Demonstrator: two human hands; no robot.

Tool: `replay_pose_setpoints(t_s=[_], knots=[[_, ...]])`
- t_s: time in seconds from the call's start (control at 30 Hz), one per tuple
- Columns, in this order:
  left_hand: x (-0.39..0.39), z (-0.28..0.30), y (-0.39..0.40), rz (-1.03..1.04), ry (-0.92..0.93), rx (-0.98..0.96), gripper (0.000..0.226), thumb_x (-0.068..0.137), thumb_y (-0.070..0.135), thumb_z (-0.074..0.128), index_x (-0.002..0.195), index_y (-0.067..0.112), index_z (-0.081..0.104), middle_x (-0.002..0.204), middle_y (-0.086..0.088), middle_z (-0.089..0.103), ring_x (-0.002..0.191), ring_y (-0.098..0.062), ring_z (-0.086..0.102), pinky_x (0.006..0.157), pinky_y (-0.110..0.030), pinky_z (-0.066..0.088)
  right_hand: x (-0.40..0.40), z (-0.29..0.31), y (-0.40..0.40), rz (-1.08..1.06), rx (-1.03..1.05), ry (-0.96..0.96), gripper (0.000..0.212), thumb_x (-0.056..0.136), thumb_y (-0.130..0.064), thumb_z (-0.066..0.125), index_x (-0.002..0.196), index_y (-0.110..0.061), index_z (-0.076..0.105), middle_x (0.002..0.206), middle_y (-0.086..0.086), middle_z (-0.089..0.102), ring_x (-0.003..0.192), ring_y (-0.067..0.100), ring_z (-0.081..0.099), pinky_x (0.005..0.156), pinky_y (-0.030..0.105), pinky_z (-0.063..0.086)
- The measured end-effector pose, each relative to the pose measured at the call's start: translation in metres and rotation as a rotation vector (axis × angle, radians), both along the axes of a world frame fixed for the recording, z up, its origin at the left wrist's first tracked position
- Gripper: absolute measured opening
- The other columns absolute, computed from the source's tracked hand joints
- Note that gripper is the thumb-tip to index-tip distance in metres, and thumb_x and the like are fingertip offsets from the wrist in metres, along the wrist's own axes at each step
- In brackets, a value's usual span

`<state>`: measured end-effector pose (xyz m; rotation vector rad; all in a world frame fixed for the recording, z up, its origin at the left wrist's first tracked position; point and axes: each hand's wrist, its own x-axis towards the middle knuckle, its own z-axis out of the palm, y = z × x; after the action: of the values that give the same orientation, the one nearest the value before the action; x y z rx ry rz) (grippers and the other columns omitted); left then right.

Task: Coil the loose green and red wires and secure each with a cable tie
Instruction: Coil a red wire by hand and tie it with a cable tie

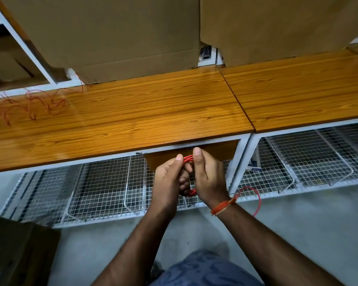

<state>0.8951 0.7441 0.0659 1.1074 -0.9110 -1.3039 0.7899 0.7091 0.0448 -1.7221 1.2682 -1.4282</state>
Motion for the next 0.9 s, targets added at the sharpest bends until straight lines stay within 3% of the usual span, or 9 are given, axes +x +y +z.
replay_pose_setpoints(t_s=[0.1,0.2,0.33,0.43,0.6,0.7,0.9], knots=[[0.000,0.003,0.000,0.056,-0.027,-0.008,0.041,0.109,0.028,0.044,0.079,0.005,0.060,0.054,0.001,0.035,0.046,-0.012,0.029,0.047,-0.022,0.025,0.003,-0.001,-0.001,-0.062,-0.021,0.010,0.042,0.107,-0.043,0.032,0.071,-0.026,0.047,0.056,-0.012,0.045,0.052,0.007,0.049,0.048,0.026,0.032],[-0.002,0.005,0.001,0.027,0.059,0.042,0.040,0.108,0.030,0.043,0.079,0.007,0.058,0.053,0.001,0.033,0.045,-0.012,0.027,0.048,-0.023,0.022,0.006,-0.002,-0.002,-0.096,-0.019,-0.001,0.045,0.107,-0.044,0.032,0.071,-0.022,0.049,0.057,-0.010,0.048,0.052,0.009,0.049,0.049,0.034,0.036],[0.004,0.007,-0.001,-0.080,0.138,0.074,0.044,0.103,0.043,0.042,0.075,0.012,0.056,0.051,0.004,0.026,0.043,-0.010,0.020,0.046,-0.023,0.016,0.010,-0.002,-0.001,-0.110,-0.005,-0.038,0.052,0.107,-0.044,0.031,0.071,-0.014,0.052,0.058,-0.002,0.053,0.053,0.012,0.053,0.052,0.043,0.040],[0.016,0.008,-0.007,-0.236,0.298,0.117,0.056,0.104,0.052,0.034,0.073,0.010,0.055,0.048,0.005,0.022,0.038,-0.008,0.018,0.044,-0.025,0.013,0.014,0.000,0.000,-0.087,0.019,-0.074,0.054,0.107,-0.046,0.031,0.071,-0.012,0.053,0.060,0.002,0.057,0.055,0.019,0.056,0.053,0.047,0.043],[0.037,0.018,-0.015,-0.339,0.607,0.231,0.044,0.099,0.042,0.040,0.068,0.015,0.054,0.042,0.011,0.025,0.036,-0.005,0.011,0.035,-0.019,0.014,0.029,0.011,-0.002,-0.069,0.016,-0.051,0.051,0.105,-0.047,0.035,0.069,-0.014,0.049,0.057,0.000,0.051,0.053,0.007,0.045,0.051,0.039,0.037],[0.057,0.016,-0.018,-0.239,0.628,0.258,0.038,0.102,0.037,0.042,0.071,0.017,0.050,0.043,0.011,0.025,0.033,-0.002,0.014,0.033,-0.016,0.013,0.046,0.014,-0.010,0.005,0.088,0.044,0.047,0.109,-0.042,0.038,0.068,-0.020,0.047,0.054,-0.008,0.045,0.050,0.004,0.042,0.050,0.030,0.032],[0.111,0.018,-0.029,-0.096,0.668,0.396,0.039,0.109,0.034,0.037,0.073,0.019,0.045,0.043,0.011,0.025,0.029,-0.001,0.021,0.030,-0.016,0.012,0.077,0.009,-0.008,0.174,0.245,0.210,0.037,0.109,-0.036,0.042,0.079,-0.018,0.054,0.058,-0.005,0.054,0.048,0.002,0.052,0.049,0.020,0.035]])
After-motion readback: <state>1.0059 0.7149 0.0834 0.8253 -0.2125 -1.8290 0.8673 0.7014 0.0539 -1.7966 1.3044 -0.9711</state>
